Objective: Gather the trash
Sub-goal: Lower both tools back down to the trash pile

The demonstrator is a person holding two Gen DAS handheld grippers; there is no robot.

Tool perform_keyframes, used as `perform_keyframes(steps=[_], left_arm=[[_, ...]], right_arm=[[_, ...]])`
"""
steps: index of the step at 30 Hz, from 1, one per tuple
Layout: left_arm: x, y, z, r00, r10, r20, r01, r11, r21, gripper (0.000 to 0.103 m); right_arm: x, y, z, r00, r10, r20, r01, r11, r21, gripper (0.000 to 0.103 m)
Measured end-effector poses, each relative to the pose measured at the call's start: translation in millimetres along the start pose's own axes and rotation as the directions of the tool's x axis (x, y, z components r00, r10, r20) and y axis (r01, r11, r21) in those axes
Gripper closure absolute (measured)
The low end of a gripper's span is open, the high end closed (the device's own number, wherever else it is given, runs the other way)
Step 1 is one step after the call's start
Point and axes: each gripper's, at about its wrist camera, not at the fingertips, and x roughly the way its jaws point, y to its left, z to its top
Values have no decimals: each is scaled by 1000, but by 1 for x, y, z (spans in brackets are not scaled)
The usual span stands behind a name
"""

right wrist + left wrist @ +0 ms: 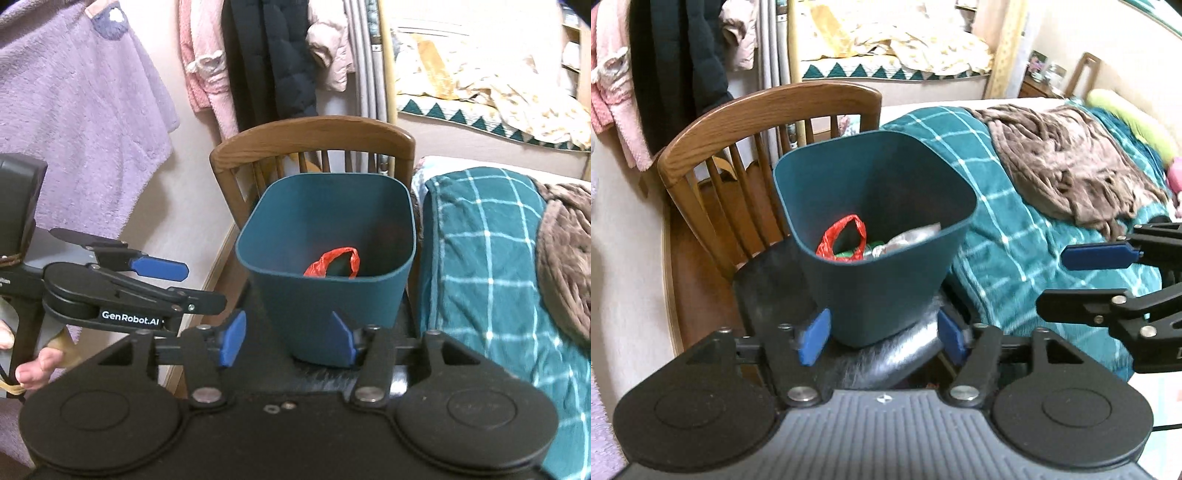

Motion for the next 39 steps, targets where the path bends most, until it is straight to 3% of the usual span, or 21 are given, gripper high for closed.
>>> perform_keyframes(steps=[3, 8, 11, 17, 22, 26, 30, 33, 39], left_arm=[[-6, -4, -18, 1000, 2, 12, -2, 1000, 31, 23], [17, -8, -51, 999, 8, -47, -7, 1000, 17, 22], [46, -9, -74, 995, 8, -97, -11, 1000, -25, 22], [122, -15, -128, 979, -29, -204, -3, 988, -154, 19], [191, -27, -174, 963, -42, -267, -12, 981, -196, 18], [269, -35, -232, 933, -46, -358, -40, 973, -229, 8], [339, -40, -298, 904, 36, -427, -137, 968, -209, 8], [388, -35, -348, 871, 15, -492, -153, 958, -242, 8], [468, -27, -426, 827, 0, -563, -169, 953, -249, 8]], right_arm=[[-7, 7, -19, 1000, -14, 8, 13, 1000, 27, 40], [7, 2, -57, 999, -20, -35, 23, 997, 70, 27], [21, -8, -84, 998, -20, -59, 24, 997, 71, 16], [70, -39, -154, 988, 22, -151, -15, 999, 46, 9], [121, -64, -222, 972, 35, -234, -34, 999, 5, 8], [179, -89, -288, 950, 3, -313, -14, 999, -32, 8], [241, -115, -351, 926, -25, -378, 15, 999, -31, 9], [290, -133, -394, 902, -63, -428, 48, 998, -47, 9], [377, -168, -471, 864, -101, -492, 85, 995, -56, 11]])
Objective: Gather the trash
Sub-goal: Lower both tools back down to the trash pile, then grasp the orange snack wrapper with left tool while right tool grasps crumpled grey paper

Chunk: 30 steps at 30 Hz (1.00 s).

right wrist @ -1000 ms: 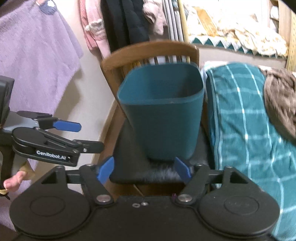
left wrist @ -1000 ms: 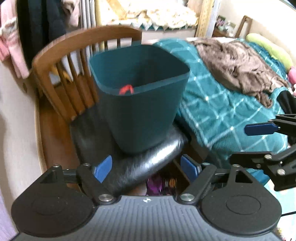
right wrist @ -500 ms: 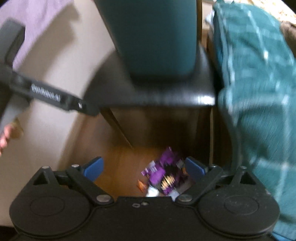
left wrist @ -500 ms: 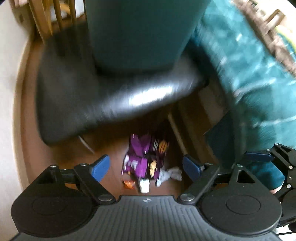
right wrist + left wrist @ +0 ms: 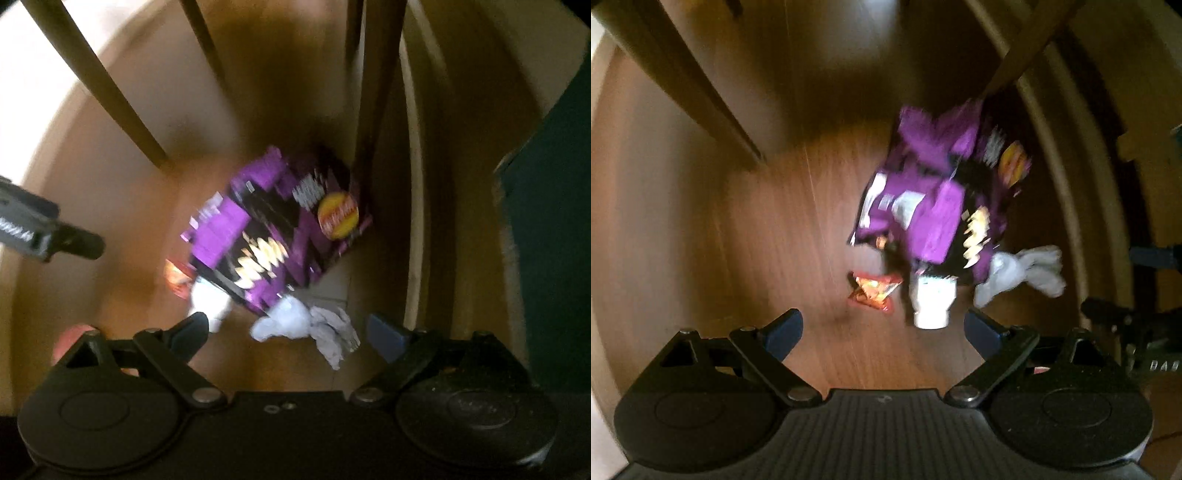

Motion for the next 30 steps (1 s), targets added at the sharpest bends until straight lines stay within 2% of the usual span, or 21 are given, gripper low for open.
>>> perform_keyframes(steps=[3, 9, 12, 14, 19, 22, 23, 26, 27, 28, 30], left_arm=[[42, 5, 0, 999, 41, -23, -42, 999, -13, 8], [116, 16, 3, 995, 58, -78, -62, 997, -45, 8], [136, 14, 7, 995, 55, -87, -59, 998, -37, 8], [146, 13, 9, 994, 39, -98, -41, 999, -26, 8], [162, 1, 6, 993, 52, -102, -47, 998, 44, 12], [164, 0, 6, 993, 42, -114, -38, 999, 39, 37], [167, 3, 5, 992, 38, -120, -35, 999, 34, 49], [165, 5, 3, 993, 46, -113, -43, 999, 28, 54], [163, 6, 2, 993, 42, -111, -39, 999, 30, 65], [162, 6, 1, 993, 38, -111, -35, 999, 33, 70], [159, 5, 0, 994, 43, -104, -38, 998, 41, 75]], right_arm=[[47, -6, -7, 999, -2, -36, 0, 999, -35, 12], [115, -5, -21, 997, -21, -80, 9, 989, -145, 12], [135, -5, -25, 995, -36, -95, 18, 983, -184, 12], [147, -7, -25, 994, -28, -105, 9, 984, -178, 14], [162, -5, -26, 993, -57, -106, 38, 984, -173, 16], [165, 0, -29, 992, -55, -115, 34, 984, -177, 26], [166, 3, -31, 991, -60, -121, 36, 981, -189, 29], [166, 10, -41, 990, -75, -115, 50, 977, -209, 40], [165, 12, -44, 991, -79, -112, 55, 976, -209, 43], [163, 14, -48, 991, -80, -109, 56, 977, -206, 46], [160, 16, -52, 991, -85, -108, 62, 978, -198, 53]])
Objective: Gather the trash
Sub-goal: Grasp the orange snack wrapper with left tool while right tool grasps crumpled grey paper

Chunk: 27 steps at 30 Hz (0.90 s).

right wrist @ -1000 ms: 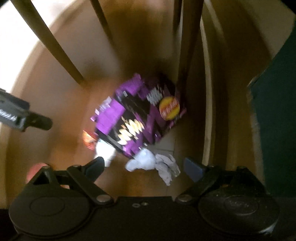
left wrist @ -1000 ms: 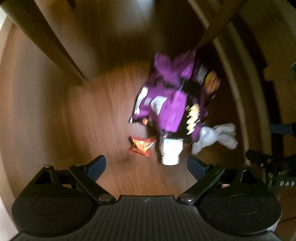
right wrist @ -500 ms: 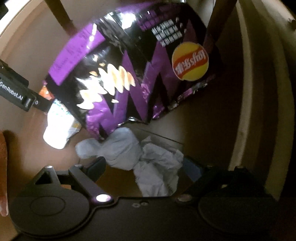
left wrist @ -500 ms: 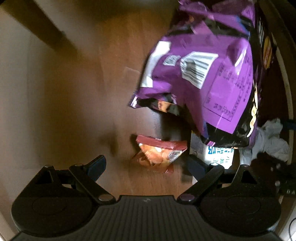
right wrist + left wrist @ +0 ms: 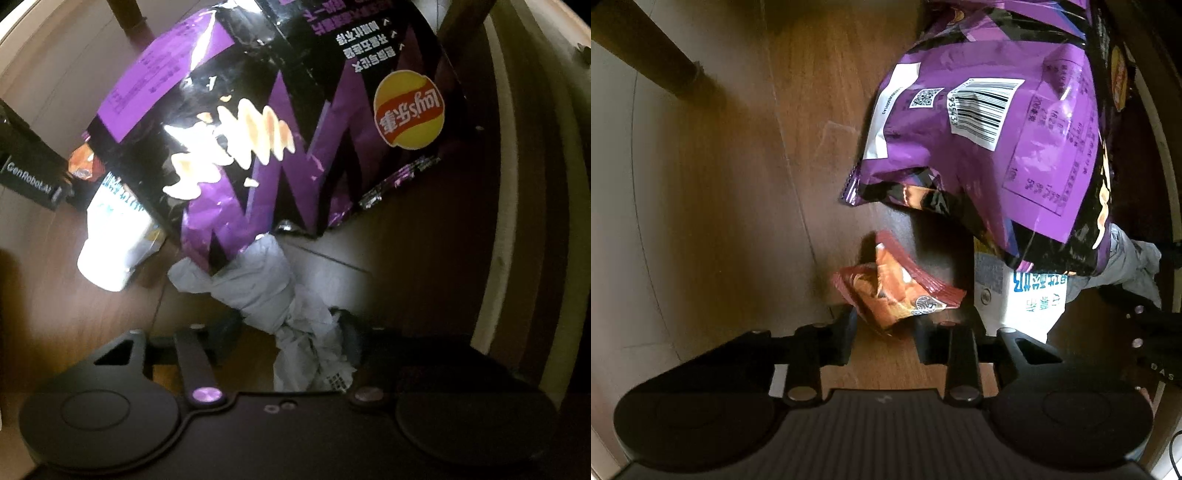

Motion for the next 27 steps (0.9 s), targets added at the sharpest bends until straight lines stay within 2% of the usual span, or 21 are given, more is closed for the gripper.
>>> perform_keyframes(steps=[2, 4, 8, 12, 14, 17, 23, 25, 26, 27], left_arm=[[-4, 2, -1, 1000, 4, 6, -4, 1000, 2, 76], [-6, -4, -1, 1000, 14, 8, -14, 1000, 1, 77], [-21, -5, -4, 1000, 13, 20, -13, 1000, 7, 78], [-38, 1, -7, 999, -21, 31, 21, 1000, -19, 80], [-46, 6, -11, 998, -43, 37, 45, 998, -45, 86], [-50, 8, -14, 997, -66, 42, 68, 996, -55, 86], [-49, 16, -20, 994, -87, 67, 85, 996, 23, 85], [-45, 16, -22, 995, -86, 58, 82, 995, 60, 76], [-44, 16, -23, 994, -100, 50, 96, 993, 75, 65], [-46, 16, -24, 993, -110, 49, 106, 991, 87, 47]], right_arm=[[-3, 2, -7, 1000, 7, 2, -7, 1000, 13, 65], [-7, 2, -13, 1000, 20, -10, -20, 999, 33, 82], [-28, -2, -30, 999, 33, 16, -35, 992, 123, 86], [-55, -11, -46, 997, 59, 39, -67, 969, 238, 87], [-68, -16, -52, 996, 66, 53, -78, 957, 278, 87], [-82, -19, -67, 994, 81, 76, -101, 943, 316, 87], [-89, -15, -77, 992, 105, 64, -120, 928, 354, 87], [-87, -14, -80, 992, 114, 60, -128, 924, 362, 87], [-88, -11, -82, 991, 118, 60, -132, 922, 364, 87], [-89, -8, -80, 990, 124, 61, -138, 920, 368, 87]])
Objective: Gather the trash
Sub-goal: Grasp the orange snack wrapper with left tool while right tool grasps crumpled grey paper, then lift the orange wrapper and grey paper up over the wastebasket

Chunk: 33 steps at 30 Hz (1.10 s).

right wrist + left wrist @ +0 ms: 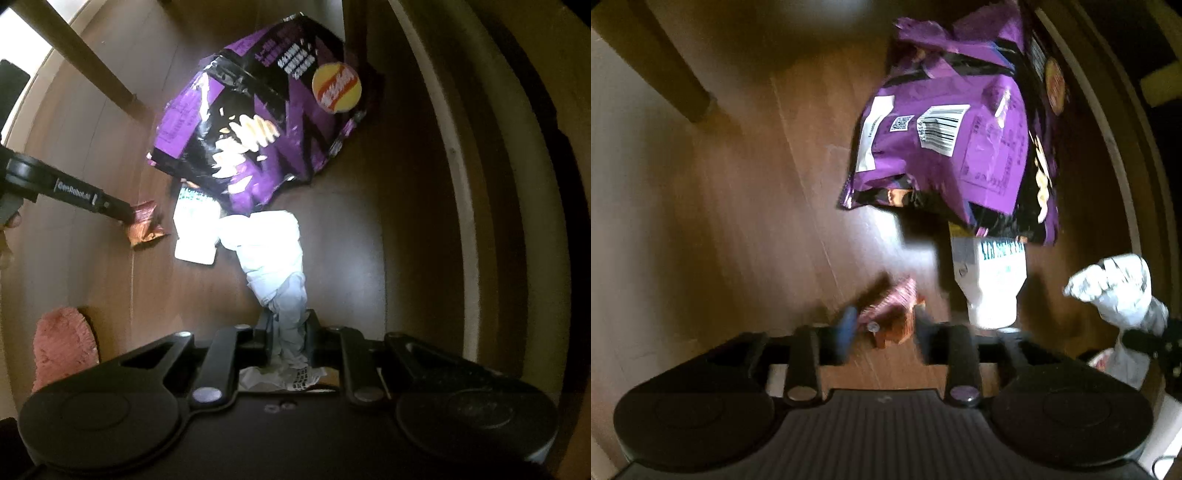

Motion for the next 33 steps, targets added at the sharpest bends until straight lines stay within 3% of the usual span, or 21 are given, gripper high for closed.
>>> perform_keyframes(steps=[2, 3, 6, 15, 23, 25, 27, 33], left_arm=[[-1, 3, -3, 1000, 0, 17, 0, 1000, 15, 29], [-3, 7, -4, 1000, -11, 21, 11, 1000, 12, 28], [7, 13, -5, 999, -42, -1, 42, 999, -21, 28], [40, 3, 16, 997, 72, 13, -73, 997, 40, 28], [58, 5, 32, 994, 109, -11, -108, 994, 29, 29], [58, 6, 33, 993, 114, -6, -114, 993, 16, 34], [55, 6, 34, 992, 127, 4, -127, 992, -4, 57], [38, 13, 33, 993, 118, -14, -119, 991, -57, 66]], right_arm=[[4, 4, 5, 1000, 8, -1, -8, 1000, 4, 87], [3, 6, 4, 1000, 11, 0, -11, 1000, 5, 87], [5, 10, 4, 1000, 21, -1, -21, 1000, 9, 87], [14, 15, 7, 1000, 19, -8, -19, 1000, -2, 87], [16, 11, 7, 1000, 20, -2, -20, 1000, 22, 87], [17, 11, 7, 1000, 21, 1, -21, 1000, 22, 87], [17, 11, 7, 1000, 20, 3, -20, 999, 25, 87], [14, 11, 5, 1000, 19, 9, -19, 999, 45, 87]])
